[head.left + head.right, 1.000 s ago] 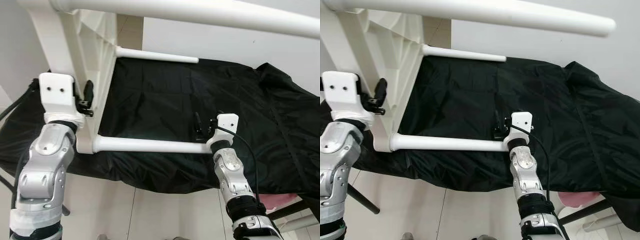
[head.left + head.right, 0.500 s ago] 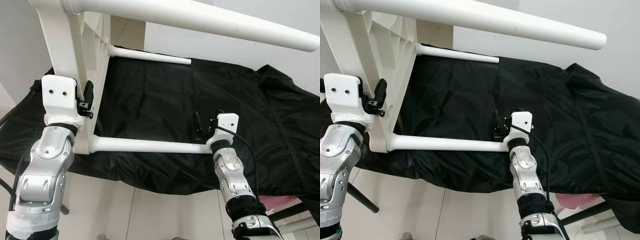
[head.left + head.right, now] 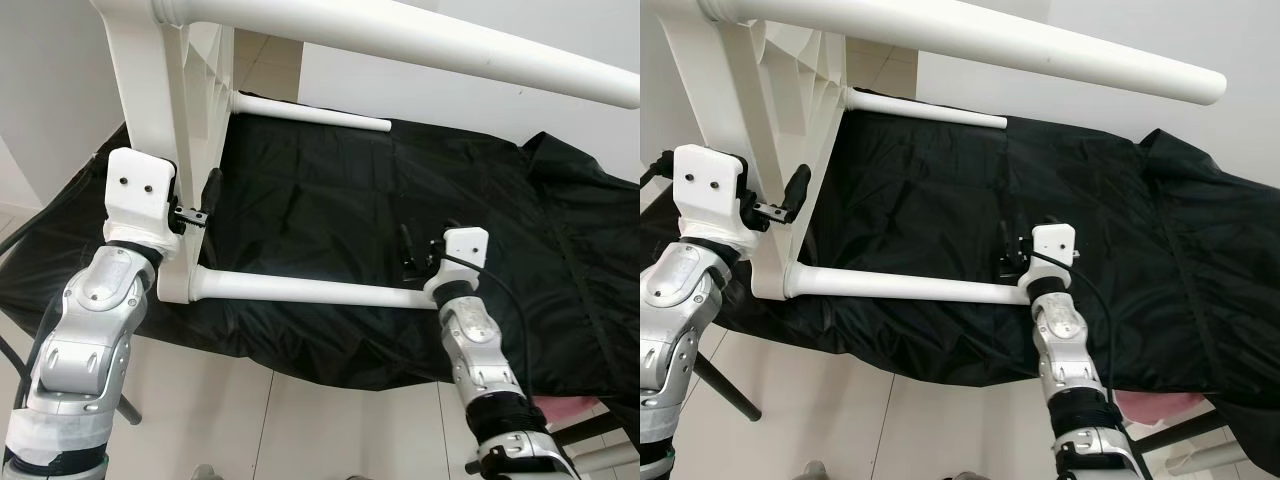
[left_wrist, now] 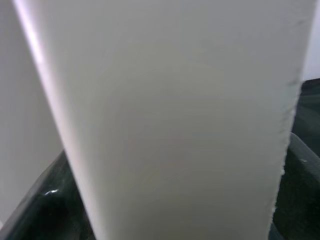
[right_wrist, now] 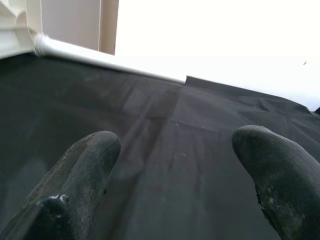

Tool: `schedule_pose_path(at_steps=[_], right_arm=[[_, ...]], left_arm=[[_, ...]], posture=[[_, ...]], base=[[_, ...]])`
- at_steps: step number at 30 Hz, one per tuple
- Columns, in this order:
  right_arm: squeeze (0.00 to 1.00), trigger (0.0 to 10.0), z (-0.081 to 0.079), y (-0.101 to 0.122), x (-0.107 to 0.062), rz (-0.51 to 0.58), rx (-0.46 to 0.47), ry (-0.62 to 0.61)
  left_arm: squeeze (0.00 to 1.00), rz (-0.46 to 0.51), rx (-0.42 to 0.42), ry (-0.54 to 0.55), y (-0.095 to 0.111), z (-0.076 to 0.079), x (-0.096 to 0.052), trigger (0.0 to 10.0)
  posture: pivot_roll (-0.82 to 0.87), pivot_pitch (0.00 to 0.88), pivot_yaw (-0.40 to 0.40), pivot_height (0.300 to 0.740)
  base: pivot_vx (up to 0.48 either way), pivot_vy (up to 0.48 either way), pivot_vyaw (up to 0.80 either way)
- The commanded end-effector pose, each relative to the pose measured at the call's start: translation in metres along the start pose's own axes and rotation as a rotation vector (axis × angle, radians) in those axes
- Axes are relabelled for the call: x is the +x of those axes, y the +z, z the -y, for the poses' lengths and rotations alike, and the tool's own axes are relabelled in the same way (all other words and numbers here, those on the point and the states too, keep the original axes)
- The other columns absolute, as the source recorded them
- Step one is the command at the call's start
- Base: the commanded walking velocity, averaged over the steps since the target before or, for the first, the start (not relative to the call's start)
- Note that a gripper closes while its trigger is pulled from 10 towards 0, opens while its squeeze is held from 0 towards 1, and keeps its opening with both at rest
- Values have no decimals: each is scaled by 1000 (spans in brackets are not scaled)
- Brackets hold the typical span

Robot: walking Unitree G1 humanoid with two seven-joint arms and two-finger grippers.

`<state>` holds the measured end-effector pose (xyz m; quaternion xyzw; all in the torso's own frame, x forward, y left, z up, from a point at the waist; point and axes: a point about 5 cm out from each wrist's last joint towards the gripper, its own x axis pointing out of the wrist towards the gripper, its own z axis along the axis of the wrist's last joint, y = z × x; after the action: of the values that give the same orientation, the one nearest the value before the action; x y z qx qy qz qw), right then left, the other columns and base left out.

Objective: Building children table

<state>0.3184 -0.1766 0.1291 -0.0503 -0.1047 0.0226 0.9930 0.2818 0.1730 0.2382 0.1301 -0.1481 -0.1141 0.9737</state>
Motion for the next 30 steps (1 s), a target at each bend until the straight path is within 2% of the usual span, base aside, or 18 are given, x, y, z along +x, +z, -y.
schedule_pose_path(at_steps=[1, 8, 15, 21, 30], right_arm=[[0, 10000, 8, -2, -4, -27, -15, -10], [0, 10000, 14, -2, -17, -62, -65, 29], [0, 10000, 22, 2, -12, -61, -94, 28], [0, 10000, 22, 4, -10, -64, -89, 25], [0, 10000, 11, 8, -8, -29, -66, 6]], left_arm=[[0, 14, -9, -115, 1, 12, 2, 10000], [0, 20, -5, -130, -2, 12, 3, 10000], [0, 29, -3, -126, -1, 10, 4, 10000], [0, 35, -3, -121, -2, 9, 4, 10000], [0, 2, 5, -128, -8, 6, 2, 10000]], posture=[[82, 65, -151, 740], [55, 24, -191, 740], [47, 10, -195, 740], [46, 6, -197, 740], [86, 2, -166, 740]], base=[[0, 0, 0], [0, 0, 0], [0, 0, 0], [0, 0, 0], [0, 0, 0]])
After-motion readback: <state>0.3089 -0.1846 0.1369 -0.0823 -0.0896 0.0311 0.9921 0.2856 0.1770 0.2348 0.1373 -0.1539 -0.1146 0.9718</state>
